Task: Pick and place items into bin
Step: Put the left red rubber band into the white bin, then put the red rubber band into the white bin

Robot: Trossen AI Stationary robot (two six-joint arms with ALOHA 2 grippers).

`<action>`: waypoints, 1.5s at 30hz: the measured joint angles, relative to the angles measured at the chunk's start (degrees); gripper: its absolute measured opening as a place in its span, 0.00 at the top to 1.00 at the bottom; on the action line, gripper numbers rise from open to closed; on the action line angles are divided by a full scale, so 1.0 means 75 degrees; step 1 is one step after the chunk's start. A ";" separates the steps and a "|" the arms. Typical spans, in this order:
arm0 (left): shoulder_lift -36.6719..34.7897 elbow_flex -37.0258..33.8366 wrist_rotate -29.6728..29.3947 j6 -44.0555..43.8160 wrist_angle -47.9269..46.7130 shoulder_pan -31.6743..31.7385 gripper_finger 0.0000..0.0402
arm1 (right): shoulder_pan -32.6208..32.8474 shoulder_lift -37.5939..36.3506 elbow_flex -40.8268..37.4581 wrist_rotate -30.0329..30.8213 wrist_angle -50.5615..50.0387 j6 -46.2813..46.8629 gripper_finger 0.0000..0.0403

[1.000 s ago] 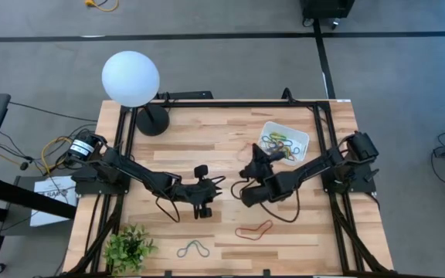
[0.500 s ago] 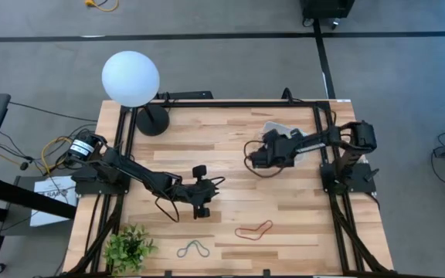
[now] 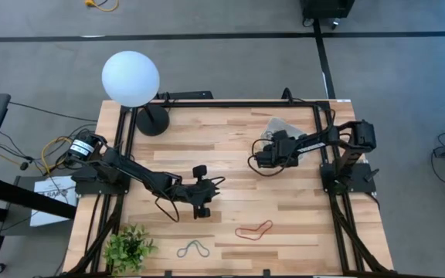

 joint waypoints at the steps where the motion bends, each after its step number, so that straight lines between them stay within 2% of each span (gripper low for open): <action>1: 0.0000 0.0000 0.0000 0.0000 0.0002 0.0000 0.88 | 0.0023 0.0000 0.0000 -0.0003 0.0002 -0.0007 0.84; 7: 0.0000 0.0000 -0.0009 0.0000 0.0001 0.0000 0.88 | 0.0096 0.0000 0.0000 0.0001 0.0006 -0.0026 0.74; 12: 0.0000 0.0000 -0.0019 0.0001 0.0001 0.0000 0.88 | 0.0365 0.0000 0.0115 0.0076 -0.0080 -0.0074 0.71; 21: 0.0000 0.0000 -0.0026 0.0003 0.0011 0.0017 0.88 | 0.1074 -0.0591 0.1560 0.0653 -0.1381 -0.0341 0.71; 25: 0.0000 0.0000 -0.0026 0.0003 0.0006 0.0017 0.88 | 0.1669 -0.1116 0.2228 0.0601 -0.1365 -0.1219 0.71; 28: 0.0000 0.0000 -0.0026 0.0006 0.0006 0.0017 0.88 | 0.2282 -0.1457 0.2582 -0.0214 -0.1093 -0.2164 0.71; 33: 0.0000 0.0000 -0.0025 0.0006 0.0003 0.0017 0.88 | 0.3320 -0.1738 0.2687 -0.2846 -0.0284 -0.2604 0.71; 35: 0.0000 0.0000 -0.0020 0.0006 0.0003 0.0017 0.88 | 0.3817 -0.1645 0.2687 -0.3474 0.0051 -0.2634 0.71; 40: 0.0000 0.0000 -0.0020 -0.0012 0.0003 0.0017 0.88 | 0.5033 -0.0887 0.2687 -0.3615 0.0957 -0.3056 0.71; 45: 0.0000 0.0000 -0.0017 -0.0030 0.0010 0.0017 0.88 | 0.5994 0.0157 0.2687 -0.3851 0.1403 -0.4078 0.71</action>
